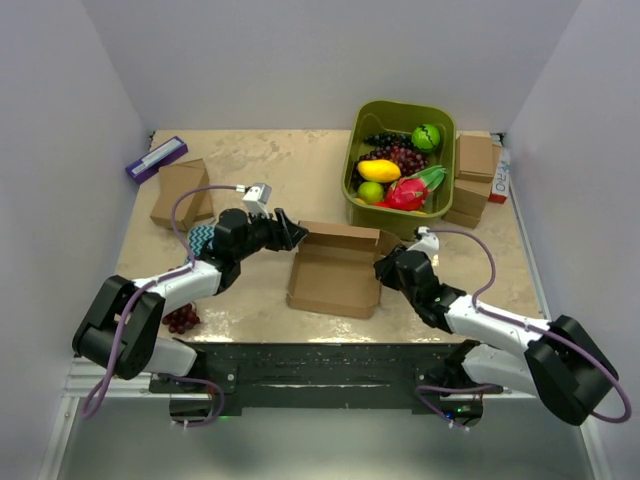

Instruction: Fold the paper box

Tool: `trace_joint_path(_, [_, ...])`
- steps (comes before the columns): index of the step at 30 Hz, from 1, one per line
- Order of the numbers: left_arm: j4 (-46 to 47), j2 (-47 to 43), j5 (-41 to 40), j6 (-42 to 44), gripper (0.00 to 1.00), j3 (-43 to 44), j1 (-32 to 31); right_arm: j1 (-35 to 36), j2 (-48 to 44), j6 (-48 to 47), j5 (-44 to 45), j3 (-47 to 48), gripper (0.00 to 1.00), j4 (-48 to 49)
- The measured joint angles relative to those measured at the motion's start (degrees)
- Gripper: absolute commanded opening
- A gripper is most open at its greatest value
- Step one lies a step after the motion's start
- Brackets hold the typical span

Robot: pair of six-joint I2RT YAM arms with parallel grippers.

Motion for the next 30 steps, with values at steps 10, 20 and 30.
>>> trace_joint_path(10, [0.0, 0.0, 0.0, 0.0, 0.65, 0.0, 0.0, 0.0, 8.2, -2.1, 8.9, 3.7, 0.07, 1.8])
trace_joint_path(20, [-0.4, 0.0, 0.0, 0.1, 0.65, 0.3, 0.0, 0.0, 12.4, -2.4, 12.5, 4.2, 0.04, 4.4])
trace_joint_path(30, [-0.5, 0.0, 0.0, 0.2, 0.65, 0.3, 0.0, 0.0, 19.8, -8.2, 8.0, 4.9, 0.04, 15.4])
